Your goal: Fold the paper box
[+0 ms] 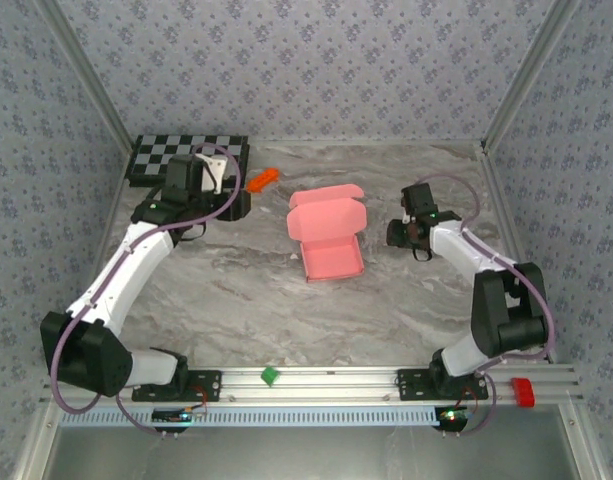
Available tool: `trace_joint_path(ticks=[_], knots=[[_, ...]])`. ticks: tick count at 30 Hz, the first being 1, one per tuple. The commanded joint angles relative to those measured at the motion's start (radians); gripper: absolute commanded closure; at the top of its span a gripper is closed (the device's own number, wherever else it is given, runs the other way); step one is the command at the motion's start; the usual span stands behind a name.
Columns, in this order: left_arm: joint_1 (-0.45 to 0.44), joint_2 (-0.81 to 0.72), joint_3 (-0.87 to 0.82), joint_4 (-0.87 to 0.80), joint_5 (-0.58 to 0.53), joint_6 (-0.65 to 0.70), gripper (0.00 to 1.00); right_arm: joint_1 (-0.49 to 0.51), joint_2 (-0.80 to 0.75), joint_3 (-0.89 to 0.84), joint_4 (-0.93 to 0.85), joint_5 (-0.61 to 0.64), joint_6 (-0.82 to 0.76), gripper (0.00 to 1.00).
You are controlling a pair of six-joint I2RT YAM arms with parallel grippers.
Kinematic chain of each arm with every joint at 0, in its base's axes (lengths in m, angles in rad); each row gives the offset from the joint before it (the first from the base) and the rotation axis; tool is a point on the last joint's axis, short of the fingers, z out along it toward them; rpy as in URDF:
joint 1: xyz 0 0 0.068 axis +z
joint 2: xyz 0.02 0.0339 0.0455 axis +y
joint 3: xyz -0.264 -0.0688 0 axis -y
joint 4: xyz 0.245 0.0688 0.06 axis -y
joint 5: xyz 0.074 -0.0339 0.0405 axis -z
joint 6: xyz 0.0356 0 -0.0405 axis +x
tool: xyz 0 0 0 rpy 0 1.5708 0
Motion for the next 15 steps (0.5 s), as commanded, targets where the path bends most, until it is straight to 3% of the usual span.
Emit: trace_joint_path(ticks=[1,6,15], knots=[[0.012,-0.022,0.017,-0.144,0.007,0.011,0.33,-0.030,0.063,0.072,-0.067,-0.030,-0.089,0.56],[0.032,-0.040,-0.085,-0.084,0.033,0.030,0.33,-0.057,0.165,0.162,-0.104,-0.044,-0.153,0.63],[0.034,-0.033,-0.071,-0.115,0.023,0.024,0.34,-0.064,0.305,0.301,-0.153,-0.030,-0.204,0.68]])
